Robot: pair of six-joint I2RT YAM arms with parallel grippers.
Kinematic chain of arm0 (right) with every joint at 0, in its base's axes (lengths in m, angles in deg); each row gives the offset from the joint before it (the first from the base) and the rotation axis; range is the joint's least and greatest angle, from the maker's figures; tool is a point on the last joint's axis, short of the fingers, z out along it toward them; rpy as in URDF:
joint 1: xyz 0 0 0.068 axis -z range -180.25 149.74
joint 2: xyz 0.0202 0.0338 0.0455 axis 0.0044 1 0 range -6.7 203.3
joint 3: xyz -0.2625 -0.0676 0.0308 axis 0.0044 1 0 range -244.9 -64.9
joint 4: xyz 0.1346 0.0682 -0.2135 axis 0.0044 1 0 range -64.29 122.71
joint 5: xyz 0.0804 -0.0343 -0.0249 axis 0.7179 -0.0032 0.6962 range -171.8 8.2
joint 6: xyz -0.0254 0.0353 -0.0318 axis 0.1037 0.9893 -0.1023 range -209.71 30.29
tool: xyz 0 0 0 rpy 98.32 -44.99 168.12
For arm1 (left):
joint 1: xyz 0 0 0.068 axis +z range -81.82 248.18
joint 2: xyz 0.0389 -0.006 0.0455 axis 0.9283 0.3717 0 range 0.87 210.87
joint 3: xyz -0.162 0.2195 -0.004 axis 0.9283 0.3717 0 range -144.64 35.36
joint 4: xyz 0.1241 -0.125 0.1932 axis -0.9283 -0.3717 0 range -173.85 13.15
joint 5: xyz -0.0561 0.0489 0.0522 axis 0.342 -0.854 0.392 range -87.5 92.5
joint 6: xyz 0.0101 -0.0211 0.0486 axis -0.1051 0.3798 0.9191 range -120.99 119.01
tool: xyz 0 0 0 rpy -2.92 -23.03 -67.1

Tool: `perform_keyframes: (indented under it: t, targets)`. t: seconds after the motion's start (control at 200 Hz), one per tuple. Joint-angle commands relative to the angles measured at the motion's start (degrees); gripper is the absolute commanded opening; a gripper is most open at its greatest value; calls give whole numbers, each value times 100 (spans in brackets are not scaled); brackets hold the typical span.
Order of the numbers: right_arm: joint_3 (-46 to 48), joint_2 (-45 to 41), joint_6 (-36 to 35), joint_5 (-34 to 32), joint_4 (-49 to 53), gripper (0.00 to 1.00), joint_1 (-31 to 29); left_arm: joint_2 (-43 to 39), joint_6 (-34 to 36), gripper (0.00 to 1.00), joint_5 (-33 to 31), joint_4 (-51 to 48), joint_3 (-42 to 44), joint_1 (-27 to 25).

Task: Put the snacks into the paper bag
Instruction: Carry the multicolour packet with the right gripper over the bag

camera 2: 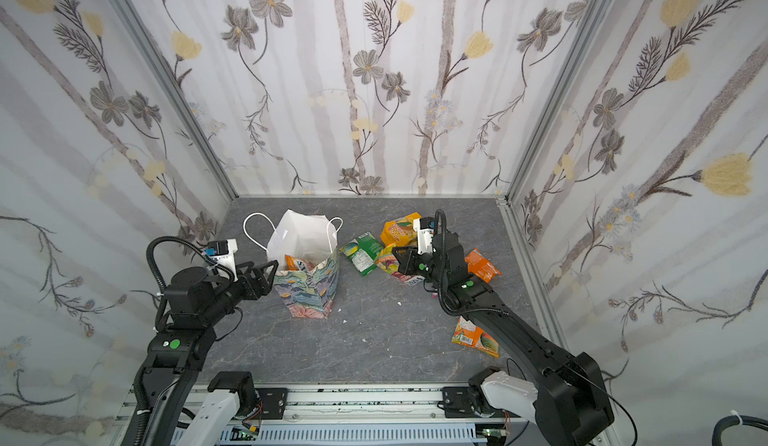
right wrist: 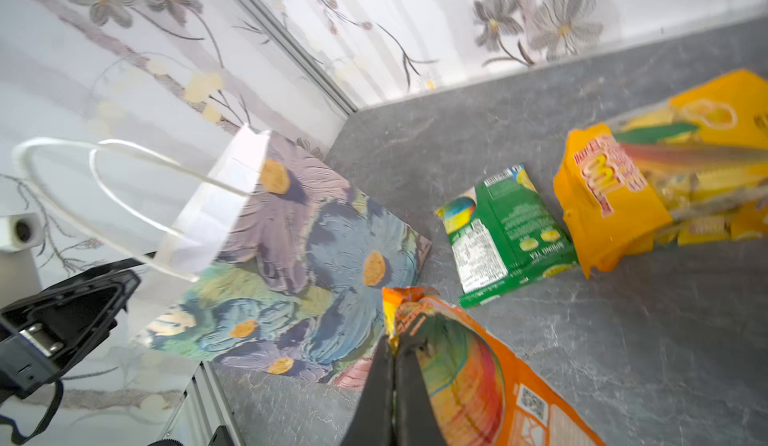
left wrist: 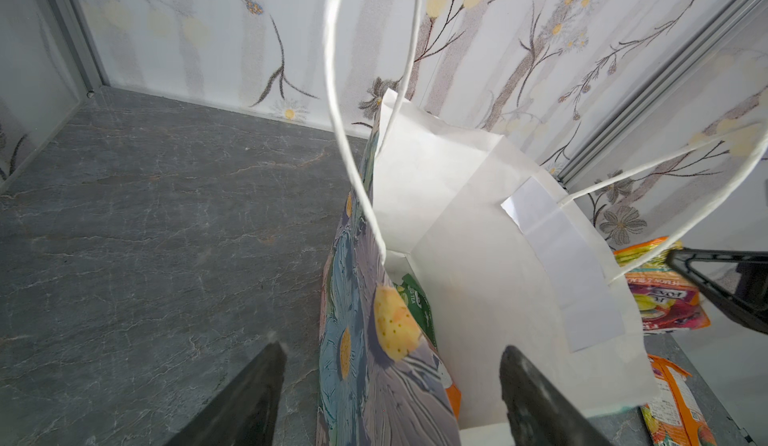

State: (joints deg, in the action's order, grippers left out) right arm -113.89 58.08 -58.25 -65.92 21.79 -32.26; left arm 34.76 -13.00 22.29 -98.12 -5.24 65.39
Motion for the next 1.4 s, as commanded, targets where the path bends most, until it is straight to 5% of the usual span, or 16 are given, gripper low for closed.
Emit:
perform_keyframes:
  t: [0.0,0.564,0.969,1.394]
  targets:
    - [-310,-135,-509,-443,264,0,-165,-5,-4,81,34,212,4,-3]
    - [-1788,-281,-1635,-470,562,0,-1099,-23,-3,81,44,217,17,-3]
    - [-3170,397,-1795,53,221,0,-1779,-23,-6,81,51,238,25,-2]
    - [-4136,1179,-2095,-267,-277,0,-2426,-31,-3,81,51,238,26,-2]
